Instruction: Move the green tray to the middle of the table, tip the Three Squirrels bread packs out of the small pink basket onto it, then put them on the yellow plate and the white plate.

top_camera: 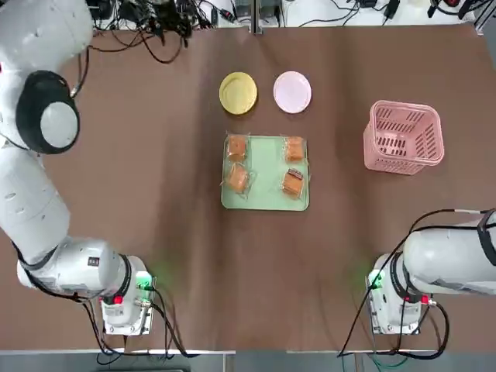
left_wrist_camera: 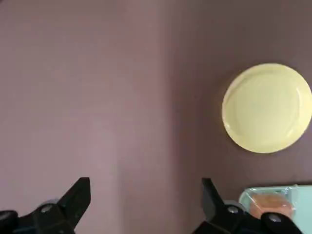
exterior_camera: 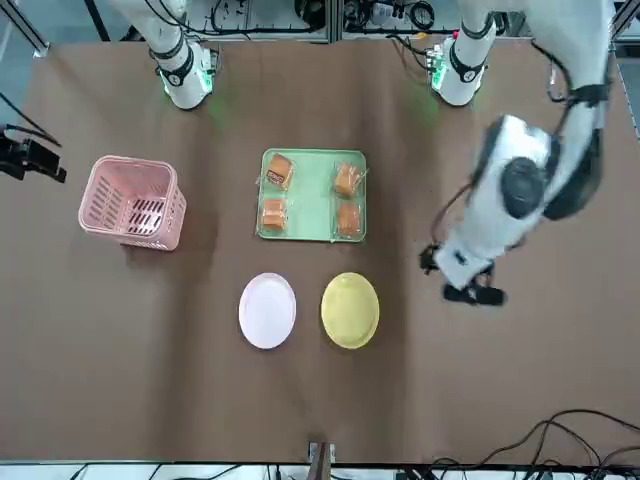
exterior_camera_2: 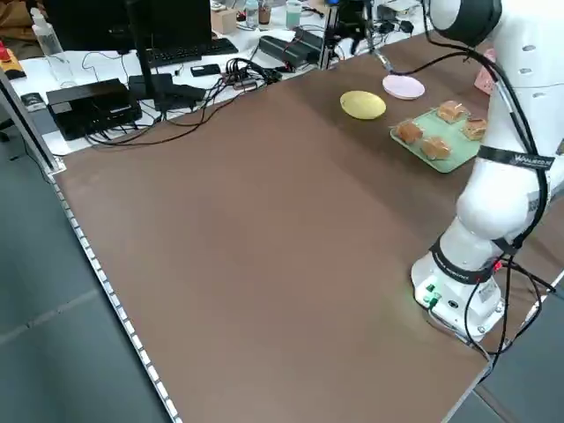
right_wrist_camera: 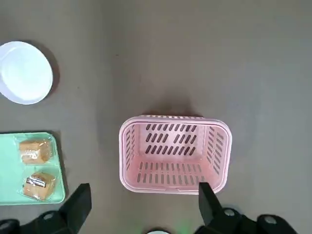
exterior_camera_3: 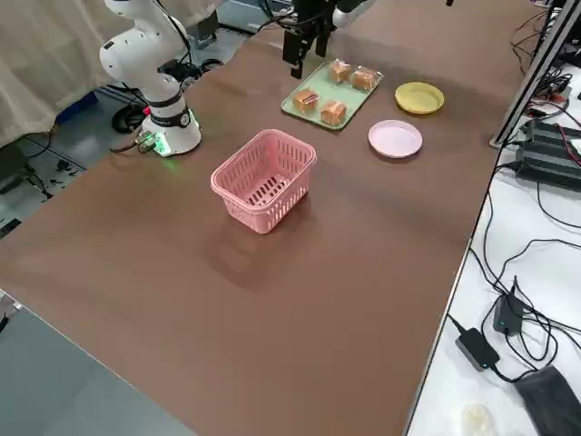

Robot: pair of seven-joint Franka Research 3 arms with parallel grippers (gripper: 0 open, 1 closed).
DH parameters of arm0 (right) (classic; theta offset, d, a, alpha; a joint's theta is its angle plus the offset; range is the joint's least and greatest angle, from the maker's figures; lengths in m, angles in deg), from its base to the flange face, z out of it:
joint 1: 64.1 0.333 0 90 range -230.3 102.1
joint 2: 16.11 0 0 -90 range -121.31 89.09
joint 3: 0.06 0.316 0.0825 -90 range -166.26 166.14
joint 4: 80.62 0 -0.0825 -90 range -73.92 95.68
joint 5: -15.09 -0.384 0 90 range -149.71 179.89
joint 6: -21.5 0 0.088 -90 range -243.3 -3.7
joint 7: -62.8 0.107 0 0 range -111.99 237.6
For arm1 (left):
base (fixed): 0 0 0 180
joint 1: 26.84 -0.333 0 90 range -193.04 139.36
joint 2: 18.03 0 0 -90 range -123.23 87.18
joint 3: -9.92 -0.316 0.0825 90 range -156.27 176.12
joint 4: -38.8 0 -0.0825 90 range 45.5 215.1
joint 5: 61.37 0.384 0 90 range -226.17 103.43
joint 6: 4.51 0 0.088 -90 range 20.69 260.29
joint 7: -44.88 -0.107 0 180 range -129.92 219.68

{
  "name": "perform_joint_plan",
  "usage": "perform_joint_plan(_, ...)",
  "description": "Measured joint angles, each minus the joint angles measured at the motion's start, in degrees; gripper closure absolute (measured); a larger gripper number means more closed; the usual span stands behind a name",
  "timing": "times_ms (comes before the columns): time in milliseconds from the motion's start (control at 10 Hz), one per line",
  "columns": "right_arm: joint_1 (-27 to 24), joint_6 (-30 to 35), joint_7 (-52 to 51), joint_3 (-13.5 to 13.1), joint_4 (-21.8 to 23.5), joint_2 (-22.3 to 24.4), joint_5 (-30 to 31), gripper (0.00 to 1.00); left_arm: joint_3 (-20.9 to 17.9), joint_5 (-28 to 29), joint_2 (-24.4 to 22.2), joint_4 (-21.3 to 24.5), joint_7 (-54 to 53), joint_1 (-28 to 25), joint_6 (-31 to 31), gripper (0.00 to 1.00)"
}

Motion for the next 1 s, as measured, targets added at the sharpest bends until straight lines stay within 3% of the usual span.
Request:
perform_joint_plan(300,1.55,-0.35,0.00,0.20,0.00,-0.02,-0.05,0.04,-0.13,0.09,-0.96,-1.94,-1.86,-0.81,-0.01,0.00)
perform_joint_plan(400,2.63,-1.46,0.01,0.22,0.18,-0.13,-0.10,0.06,-2.65,-0.36,-2.92,-2.00,-3.78,0.44,-0.24,0.00)
perform_joint_plan(500,3.88,-3.68,0.65,0.24,0.92,-0.45,-0.15,0.06,-8.41,-3.78,-5.35,-1.33,-5.63,4.09,-1.03,0.00)
perform_joint_plan(600,5.38,-6.93,1.80,0.26,2.79,-0.89,-0.18,0.06,-14.73,-7.78,-8.07,1.33,-7.25,8.93,-1.01,0.00)
perform_joint_plan(700,7.21,-10.74,3.17,0.29,5.30,-1.37,-0.21,0.07,-17.72,-9.50,-10.74,5.22,-7.40,11.79,0.71,0.00)
perform_joint_plan(1000,12.51,-23.73,6.40,0.41,15.14,-2.56,-0.22,0.07,-17.62,-10.18,-17.68,17.45,-7.40,13.18,5.88,0.00)
